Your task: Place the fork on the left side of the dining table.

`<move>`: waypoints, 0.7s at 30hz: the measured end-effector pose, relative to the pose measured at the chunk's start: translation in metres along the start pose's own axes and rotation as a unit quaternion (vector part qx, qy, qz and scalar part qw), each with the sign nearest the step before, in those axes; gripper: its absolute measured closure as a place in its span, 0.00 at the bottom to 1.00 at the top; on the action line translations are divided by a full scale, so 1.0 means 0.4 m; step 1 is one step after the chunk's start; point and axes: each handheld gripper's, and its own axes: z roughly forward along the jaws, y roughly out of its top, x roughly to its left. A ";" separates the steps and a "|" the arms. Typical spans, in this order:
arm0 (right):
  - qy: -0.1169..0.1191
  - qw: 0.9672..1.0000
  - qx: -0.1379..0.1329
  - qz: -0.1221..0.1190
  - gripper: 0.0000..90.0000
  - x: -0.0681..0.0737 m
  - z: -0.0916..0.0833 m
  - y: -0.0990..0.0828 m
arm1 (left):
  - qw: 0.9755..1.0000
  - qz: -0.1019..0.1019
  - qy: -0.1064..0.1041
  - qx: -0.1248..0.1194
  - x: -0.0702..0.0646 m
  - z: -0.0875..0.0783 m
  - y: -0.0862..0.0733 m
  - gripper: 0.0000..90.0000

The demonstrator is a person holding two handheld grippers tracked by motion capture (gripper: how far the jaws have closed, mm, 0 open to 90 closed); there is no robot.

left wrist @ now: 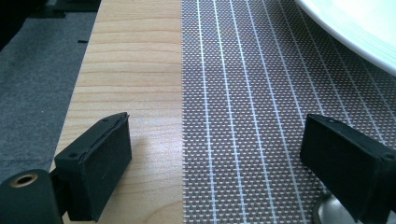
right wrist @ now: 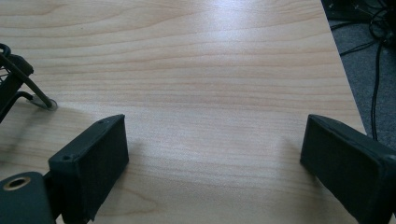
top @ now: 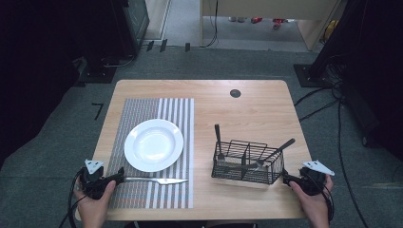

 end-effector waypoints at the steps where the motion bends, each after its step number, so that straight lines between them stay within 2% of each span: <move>1: 0.000 1.000 0.000 0.000 0.08 0.000 0.000 0.000 | 1.000 0.000 0.000 0.000 0.000 0.000 0.000 0.10; 7: 0.000 1.000 0.000 0.000 0.08 0.000 0.000 0.000 | 1.000 -0.001 0.003 0.009 0.002 -0.002 0.004 0.10; 8: 0.000 1.000 0.000 0.000 0.08 0.000 0.000 0.000 | 0.999 0.004 0.026 0.018 -0.001 -0.009 0.011 0.11; 9: 0.000 1.000 0.000 0.000 0.08 0.000 0.000 0.000 | 0.999 0.006 0.035 0.014 -0.003 -0.014 0.014 0.11; 15: 0.000 1.000 0.000 0.000 0.08 0.000 0.000 0.000 | 0.999 -0.018 -0.009 -0.027 -0.013 -0.064 0.048 0.11; 19: 0.000 1.000 0.000 0.000 0.08 0.000 0.000 0.000 | 0.998 -0.023 -0.043 -0.049 -0.047 -0.097 0.078 0.11; 21: 0.000 1.000 0.000 0.000 0.08 0.000 0.000 0.000 | 0.996 -0.022 -0.059 -0.059 -0.064 -0.109 0.092 0.16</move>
